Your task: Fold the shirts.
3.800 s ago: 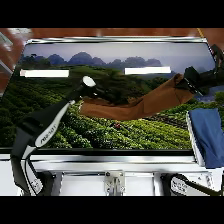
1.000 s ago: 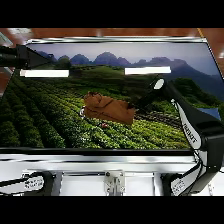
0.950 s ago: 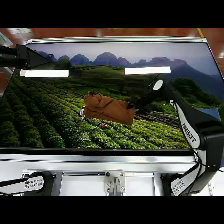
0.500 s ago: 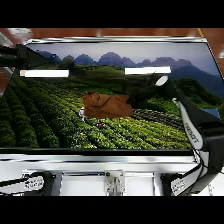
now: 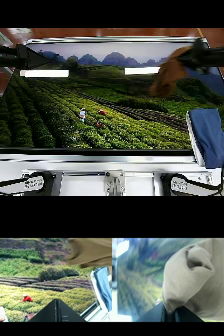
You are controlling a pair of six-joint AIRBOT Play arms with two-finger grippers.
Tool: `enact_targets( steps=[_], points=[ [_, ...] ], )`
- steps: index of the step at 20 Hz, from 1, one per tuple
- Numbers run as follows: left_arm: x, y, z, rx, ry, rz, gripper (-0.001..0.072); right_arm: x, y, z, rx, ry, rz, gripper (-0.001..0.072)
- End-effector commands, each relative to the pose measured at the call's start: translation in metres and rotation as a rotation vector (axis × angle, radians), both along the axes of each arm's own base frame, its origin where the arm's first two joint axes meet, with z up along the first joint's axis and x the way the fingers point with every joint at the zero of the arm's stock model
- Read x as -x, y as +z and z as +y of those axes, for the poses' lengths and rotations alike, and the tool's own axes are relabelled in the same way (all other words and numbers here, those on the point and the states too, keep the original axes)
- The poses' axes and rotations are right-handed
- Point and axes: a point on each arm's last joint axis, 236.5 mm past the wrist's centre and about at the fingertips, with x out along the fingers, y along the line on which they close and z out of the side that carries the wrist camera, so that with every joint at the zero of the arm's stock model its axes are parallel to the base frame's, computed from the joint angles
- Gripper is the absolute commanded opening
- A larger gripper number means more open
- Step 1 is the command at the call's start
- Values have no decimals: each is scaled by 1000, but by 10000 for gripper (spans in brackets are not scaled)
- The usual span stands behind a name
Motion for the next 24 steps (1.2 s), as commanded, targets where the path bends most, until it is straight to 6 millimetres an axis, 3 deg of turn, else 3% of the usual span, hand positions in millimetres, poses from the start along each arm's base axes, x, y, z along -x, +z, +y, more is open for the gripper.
enact_targets(
  steps=[1,4,6,8,12,16,18,21,24],
  points=[
    [0,0,0,-1,-1,-1,43,38,14,-79,51,-153,39,64],
    [0,0,0,0,-1,-1,43,50,5,-131,95,-272,68,64],
    [0,0,0,0,-1,-1,43,55,-1,-150,137,-315,87,64],
    [0,0,0,-1,-1,-1,43,51,-3,-153,143,-307,76,64],
    [0,0,0,0,-1,-1,43,28,14,-159,118,-342,-37,64],
    [0,0,-1,5,3,7,43,32,4,-176,192,-376,-11,64],
    [1,0,-1,5,1,11,43,48,-15,-199,304,-412,78,64],
    [9,-3,-3,2,-24,39,43,91,-56,-244,458,-464,303,64],
    [12,-4,-4,1,-32,49,43,130,-88,-275,414,-508,464,64]
  ],
)
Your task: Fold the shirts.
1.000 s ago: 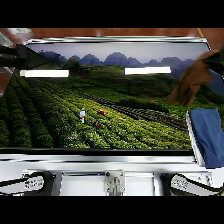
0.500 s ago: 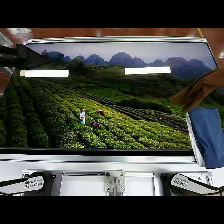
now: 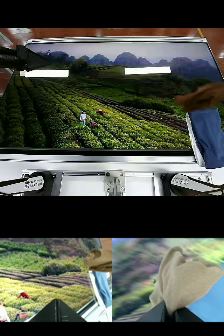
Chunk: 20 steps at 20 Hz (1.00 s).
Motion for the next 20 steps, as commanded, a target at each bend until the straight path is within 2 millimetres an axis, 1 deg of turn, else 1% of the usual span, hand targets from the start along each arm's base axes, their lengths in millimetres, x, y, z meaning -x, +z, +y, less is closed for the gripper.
enact_targets(
  steps=[1,2,3,5,7,11,13,15,16,19,20],
  points=[
    [4,-2,-1,0,-10,17,43,58,-41,-41,-29,-112,198,64],
    [4,-2,-1,1,-10,17,43,72,-52,-48,-61,-146,227,64],
    [4,-2,-1,0,-9,17,43,88,-65,-50,-102,-169,264,64],
    [4,-2,-1,0,-9,16,43,119,-94,-46,-189,-195,343,64],
    [4,-2,-1,2,-7,19,43,150,-114,-38,-255,-245,391,64],
    [2,-1,-1,7,3,20,43,205,-132,-25,-332,-369,438,64],
    [2,-1,-1,7,4,19,43,232,-142,-22,-327,-424,484,64],
    [2,-1,-1,7,4,19,43,253,-156,-19,-324,-493,503,64],
    [2,-1,-1,7,4,19,43,259,-165,-15,-333,-525,499,65],
    [2,-1,-1,7,4,19,43,271,-192,1,-353,-589,500,65],
    [1,-1,-1,7,5,19,43,273,-201,5,-355,-607,501,91]
  ],
)
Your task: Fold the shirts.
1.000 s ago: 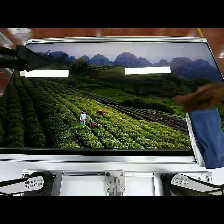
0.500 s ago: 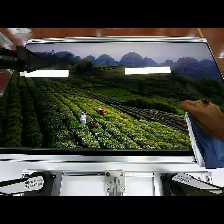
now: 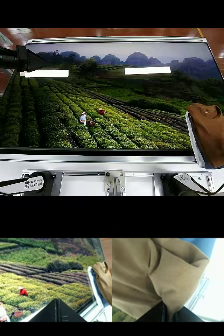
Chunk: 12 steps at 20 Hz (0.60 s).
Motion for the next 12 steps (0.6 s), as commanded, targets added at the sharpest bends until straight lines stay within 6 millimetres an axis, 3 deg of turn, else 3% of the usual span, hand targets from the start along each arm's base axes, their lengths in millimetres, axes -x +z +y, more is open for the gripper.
enact_targets(
  steps=[1,2,3,6,8,10,11,12],
  points=[
    [-1,0,0,0,3,-2,43,14,-28,10,16,-78,20,263],
    [-2,1,0,2,7,-6,43,14,-27,10,20,-62,17,515],
    [-4,2,1,3,14,-12,43,14,-22,8,31,-43,14,558],
    [-10,1,3,7,32,-19,43,14,24,-26,194,-37,4,558],
    [-12,-9,6,-39,41,-10,42,-8,85,-65,411,-40,-108,558],
    [-13,-39,16,-206,67,31,41,-59,165,-92,639,-9,-361,555],
    [-13,-57,22,-312,86,60,41,-88,203,-91,729,46,-482,554],
    [-12,-74,27,-438,100,80,41,-120,232,-77,792,153,-576,555]
  ],
)
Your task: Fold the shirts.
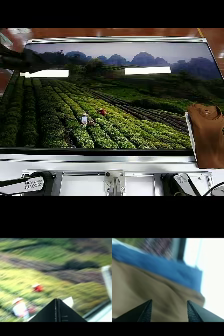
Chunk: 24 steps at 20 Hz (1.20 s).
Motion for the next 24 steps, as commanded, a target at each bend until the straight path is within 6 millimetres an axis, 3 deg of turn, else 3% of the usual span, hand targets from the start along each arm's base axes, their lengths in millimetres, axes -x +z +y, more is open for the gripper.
enact_targets(
  steps=[1,2,3,4,5,7,10,12,18,24],
  points=[
    [-2,-52,27,-369,72,67,41,-94,112,25,308,296,-256,555],
    [-2,-65,27,-465,82,84,42,-120,110,56,312,432,-240,555],
    [-1,-78,24,-549,90,111,53,-142,95,95,266,573,-192,555],
    [5,-92,13,-600,50,147,288,-155,76,133,184,678,-143,588],
    [12,-108,-2,-611,8,197,696,-166,56,167,86,745,-102,691],
    [17,-131,-23,-623,-38,257,710,-182,23,215,-39,864,-25,691],
    [10,-139,-51,-559,-61,240,710,-192,-10,247,-91,956,90,691],
    [5,-137,-57,-531,-58,217,710,-195,-23,263,-119,999,132,691],
    [0,-136,-56,-525,-47,200,710,-203,-19,309,-227,1076,54,691],
    [-3,-135,-57,-521,-42,189,710,-204,-18,311,-235,1077,46,691]
  ],
)
